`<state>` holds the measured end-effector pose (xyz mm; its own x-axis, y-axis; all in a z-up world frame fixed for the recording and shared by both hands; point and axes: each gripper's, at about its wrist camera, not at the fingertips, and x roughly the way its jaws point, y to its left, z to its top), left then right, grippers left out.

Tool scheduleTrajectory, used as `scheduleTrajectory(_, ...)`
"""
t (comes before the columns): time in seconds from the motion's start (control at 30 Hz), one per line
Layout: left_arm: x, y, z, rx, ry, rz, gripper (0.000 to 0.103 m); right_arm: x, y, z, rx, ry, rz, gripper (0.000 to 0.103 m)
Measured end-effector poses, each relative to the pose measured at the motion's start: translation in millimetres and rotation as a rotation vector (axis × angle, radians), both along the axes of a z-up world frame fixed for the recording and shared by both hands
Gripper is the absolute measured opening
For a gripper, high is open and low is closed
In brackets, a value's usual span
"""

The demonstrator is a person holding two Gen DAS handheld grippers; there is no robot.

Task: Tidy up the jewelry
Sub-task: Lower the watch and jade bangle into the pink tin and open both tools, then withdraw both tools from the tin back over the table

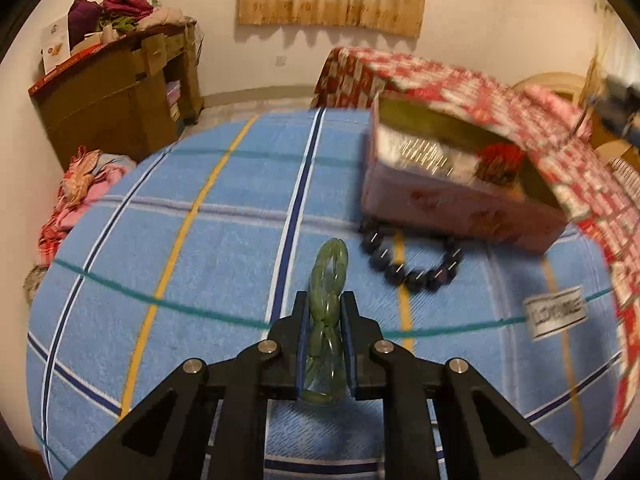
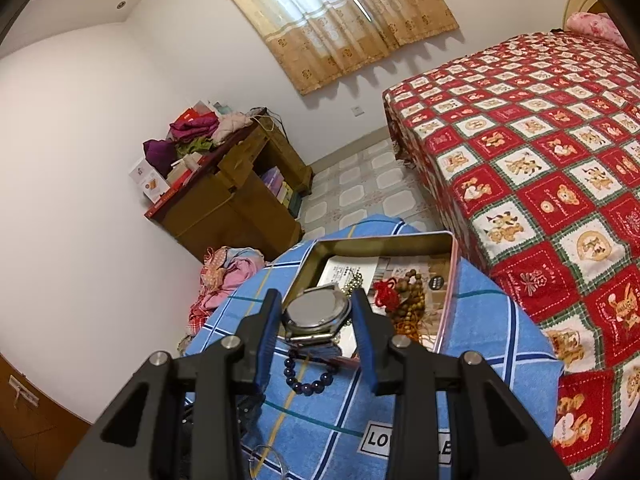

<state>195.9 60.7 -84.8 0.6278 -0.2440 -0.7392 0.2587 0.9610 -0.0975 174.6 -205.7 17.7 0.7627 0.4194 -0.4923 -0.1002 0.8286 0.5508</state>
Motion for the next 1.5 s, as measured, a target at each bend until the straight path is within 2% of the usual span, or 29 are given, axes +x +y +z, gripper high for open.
scheduleTrajectory(0.2, -3.6, -13.2, 56.7, -0.079, -0.127, -0.060, 0.015, 12.6, -1.8, -1.3, -0.002, 0.010, 0.004, 0.038)
scheduleTrajectory(0.33, 10.1, -40.1, 75.4, -0.081, -0.158, -0.118, 0.015, 30.7, 4.7, -16.4, -0.008, 0.073, 0.020, 0.038)
scheduleTrajectory(0.43, 26.4, -61.2, 70.6, -0.038, -0.158, -0.144, 0.015, 46.0, 8.9, -33.6, 0.001, 0.132, 0.034, 0.038)
scheduleTrajectory(0.57, 55.9, -85.5, 57.7, 0.005, -0.116, -0.172, 0.015, 72.8, 14.2, -56.5, -0.002, 0.229, 0.065, 0.038)
scheduleTrajectory(0.77, 90.7, -103.0, 36.9, 0.069, -0.075, -0.172, 0.017, 120.5, 5.7, -78.5, 0.008, 0.296, 0.056, 0.041)
scheduleTrajectory(0.87, 106.0, -105.5, 27.8, 0.085, -0.043, -0.150, 0.032, 133.4, -5.6, -82.1, 0.031, 0.264, 0.025, 0.042)
scheduleTrajectory(0.9, 109.7, -105.5, 25.9, 0.087, -0.037, -0.145, 0.041, 133.9, -9.3, -81.8, 0.049, 0.252, 0.024, 0.047)
scheduleTrajectory(0.97, 111.4, -105.7, 26.8, 0.079, -0.042, -0.160, 0.050, 128.2, -18.2, -78.3, 0.113, 0.222, 0.039, 0.052)
scheduleTrajectory(1.0, 109.1, -105.3, 28.9, 0.080, -0.055, -0.165, 0.061, 125.3, -20.2, -74.5, 0.118, 0.210, 0.029, 0.052)
scheduleTrajectory(1.03, 106.5, -104.9, 31.1, 0.082, -0.071, -0.169, 0.066, 113.7, -23.2, -67.1, 0.128, 0.167, 0.011, 0.054)
scheduleTrajectory(1.17, 94.9, -98.2, 45.7, 0.042, -0.104, -0.180, 0.068, 77.6, -32.6, -49.7, 0.124, 0.093, -0.043, 0.054)
scheduleTrajectory(1.3, 67.2, -74.7, 64.1, 0.008, -0.145, -0.136, 0.069, 40.1, -37.6, -38.9, 0.123, 0.053, -0.089, 0.054)
scheduleTrajectory(1.5, 10.7, -31.0, 68.4, 0.045, -0.180, -0.010, 0.069, -14.3, -22.9, -38.7, 0.004, 0.015, -0.133, 0.054)
